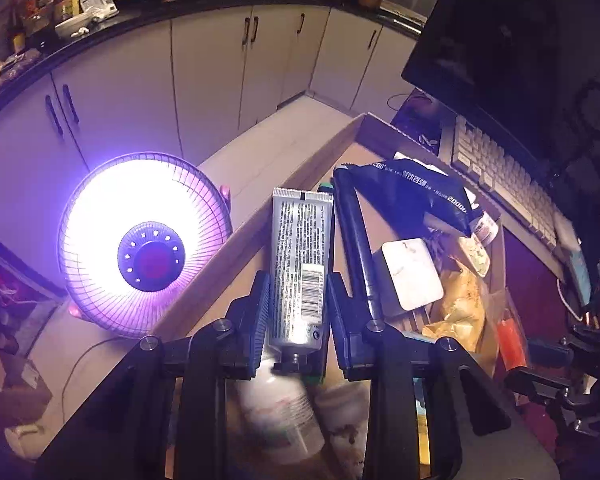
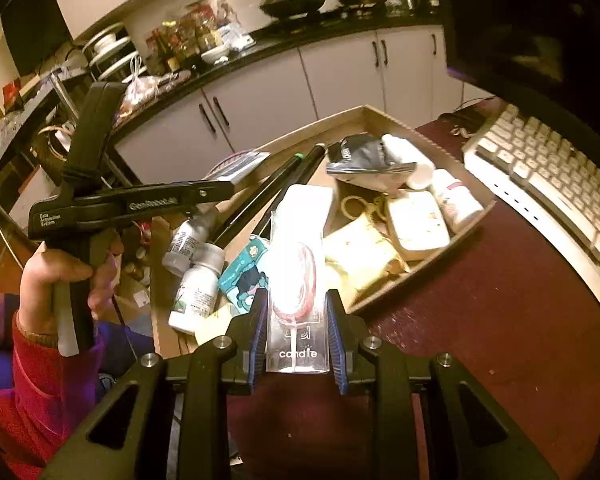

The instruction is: Organize objects

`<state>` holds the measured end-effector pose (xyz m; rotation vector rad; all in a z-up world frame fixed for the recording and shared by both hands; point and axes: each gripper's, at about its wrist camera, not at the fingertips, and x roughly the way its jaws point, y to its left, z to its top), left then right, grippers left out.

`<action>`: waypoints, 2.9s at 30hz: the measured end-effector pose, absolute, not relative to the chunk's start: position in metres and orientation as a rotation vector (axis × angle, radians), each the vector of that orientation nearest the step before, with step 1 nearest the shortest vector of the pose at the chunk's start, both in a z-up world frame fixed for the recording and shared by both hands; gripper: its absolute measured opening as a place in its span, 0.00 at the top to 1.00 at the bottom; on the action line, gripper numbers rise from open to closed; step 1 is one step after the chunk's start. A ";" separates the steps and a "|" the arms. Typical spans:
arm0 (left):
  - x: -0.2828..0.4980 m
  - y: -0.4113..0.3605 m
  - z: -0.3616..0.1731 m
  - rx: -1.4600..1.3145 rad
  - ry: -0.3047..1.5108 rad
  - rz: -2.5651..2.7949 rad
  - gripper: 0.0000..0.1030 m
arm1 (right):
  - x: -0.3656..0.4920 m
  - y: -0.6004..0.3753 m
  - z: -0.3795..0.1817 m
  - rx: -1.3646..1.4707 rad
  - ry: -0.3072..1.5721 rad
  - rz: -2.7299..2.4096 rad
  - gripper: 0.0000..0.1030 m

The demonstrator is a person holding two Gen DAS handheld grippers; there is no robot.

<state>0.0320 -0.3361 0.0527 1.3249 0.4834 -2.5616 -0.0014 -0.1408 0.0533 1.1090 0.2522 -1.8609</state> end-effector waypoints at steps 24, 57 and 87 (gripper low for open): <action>0.026 -0.313 0.045 1.329 0.252 -2.512 0.73 | -0.083 -0.230 0.031 1.199 0.406 -1.920 0.74; 0.071 -0.301 0.090 0.899 0.310 -2.513 0.21 | 0.007 -0.151 0.076 0.996 0.266 -2.110 0.21; 0.118 -0.264 0.117 0.716 0.330 -2.421 0.21 | 0.057 -0.097 0.077 0.946 0.317 -2.130 0.05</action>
